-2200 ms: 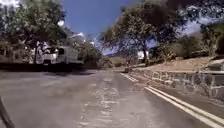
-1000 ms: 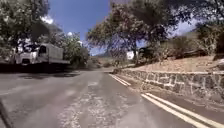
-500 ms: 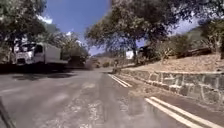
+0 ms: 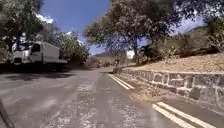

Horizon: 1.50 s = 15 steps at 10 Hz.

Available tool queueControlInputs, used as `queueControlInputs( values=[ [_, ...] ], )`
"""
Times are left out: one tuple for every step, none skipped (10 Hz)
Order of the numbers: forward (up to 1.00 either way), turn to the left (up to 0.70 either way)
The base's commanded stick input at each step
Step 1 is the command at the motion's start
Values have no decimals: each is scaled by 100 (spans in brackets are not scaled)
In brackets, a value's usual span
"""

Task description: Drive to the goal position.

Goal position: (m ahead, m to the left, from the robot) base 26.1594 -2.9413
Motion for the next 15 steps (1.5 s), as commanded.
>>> queueControlInputs(
  values=[
    [70,0],
    [70,0],
    [70,0],
    [70,0],
    [70,0],
    [70,0],
    [70,0],
    [70,5],
    [70,20],
    [70,35],
    [70,35],
    [70,35],
    [70,0],
    [70,0],
    [70,0]
  ],
)
